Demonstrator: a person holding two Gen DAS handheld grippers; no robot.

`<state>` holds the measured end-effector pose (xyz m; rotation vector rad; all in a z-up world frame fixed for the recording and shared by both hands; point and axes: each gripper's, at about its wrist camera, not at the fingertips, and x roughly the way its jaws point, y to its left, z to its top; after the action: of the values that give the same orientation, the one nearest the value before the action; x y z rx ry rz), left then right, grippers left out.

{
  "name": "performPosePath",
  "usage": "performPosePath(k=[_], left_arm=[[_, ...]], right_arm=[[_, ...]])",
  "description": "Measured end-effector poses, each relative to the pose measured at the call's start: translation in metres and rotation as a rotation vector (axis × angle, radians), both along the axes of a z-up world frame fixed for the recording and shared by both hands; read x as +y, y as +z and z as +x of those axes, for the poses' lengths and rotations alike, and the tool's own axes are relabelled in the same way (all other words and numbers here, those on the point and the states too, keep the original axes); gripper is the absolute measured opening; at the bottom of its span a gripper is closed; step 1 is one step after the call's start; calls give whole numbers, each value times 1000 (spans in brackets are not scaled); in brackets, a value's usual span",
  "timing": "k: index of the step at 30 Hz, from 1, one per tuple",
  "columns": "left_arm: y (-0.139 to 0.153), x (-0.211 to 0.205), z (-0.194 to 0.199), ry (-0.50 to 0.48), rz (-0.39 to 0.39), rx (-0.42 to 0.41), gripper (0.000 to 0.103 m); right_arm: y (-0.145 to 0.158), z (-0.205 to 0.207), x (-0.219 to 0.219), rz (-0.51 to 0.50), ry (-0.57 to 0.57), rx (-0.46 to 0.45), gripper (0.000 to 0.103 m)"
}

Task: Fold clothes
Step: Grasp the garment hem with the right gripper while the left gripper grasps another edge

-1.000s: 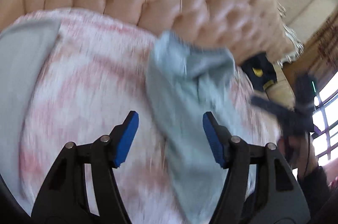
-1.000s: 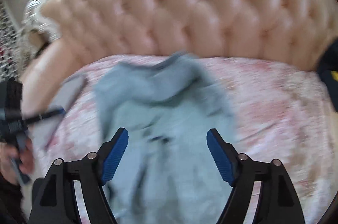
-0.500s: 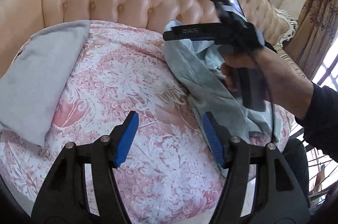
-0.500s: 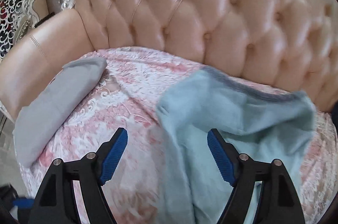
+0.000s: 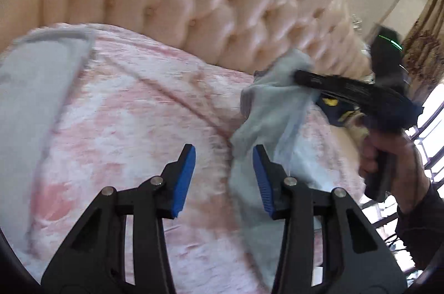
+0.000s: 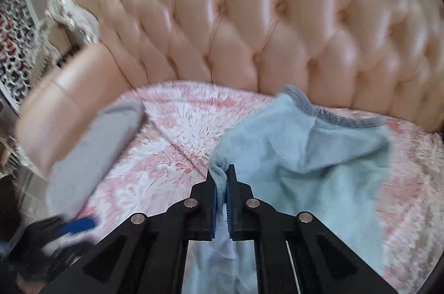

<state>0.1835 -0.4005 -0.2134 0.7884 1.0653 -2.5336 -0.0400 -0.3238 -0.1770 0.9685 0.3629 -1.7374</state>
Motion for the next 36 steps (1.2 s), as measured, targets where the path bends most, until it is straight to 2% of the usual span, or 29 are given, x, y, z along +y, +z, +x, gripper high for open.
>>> performPosePath(k=[3,5,10,13,19,20,21,24,27,31,32,36], left_arm=[[8,7,-25,-50,22,28,46],[14,13,-44,-87,33,42,46],[31,41,-99,-208,22,14,47],[41,61,-129,-281,-27,-22,47],[58,84,-184,-419,-122,-139,47],[61,87,-194,-440,-138,-159,48],[62,91,-205,-470,-156,-179,53],[62,103,-238,-559,-211,-235,61],[55,108,-270,-618,-249,-270,61],[47,132,-309,-791,-418,-308,61],[45,137,-316,-833,-436,-315,61],[30,149,-351,-1007,-425,-346,61]], right_arm=[[35,-1,64,-31,-7,10,5],[41,-1,109,-38,-48,-5,5],[18,-7,204,-37,-206,-119,5],[-3,-4,239,-40,-259,-211,5],[-56,11,275,-16,-322,-372,5],[-61,13,279,-13,-325,-385,5],[-66,15,281,-9,-325,-397,5],[-71,16,288,-10,-325,-416,5],[-69,14,293,-16,-329,-414,5],[-61,13,296,-17,-329,-382,5],[-61,13,297,-17,-328,-379,5],[-64,13,299,-15,-324,-393,5]])
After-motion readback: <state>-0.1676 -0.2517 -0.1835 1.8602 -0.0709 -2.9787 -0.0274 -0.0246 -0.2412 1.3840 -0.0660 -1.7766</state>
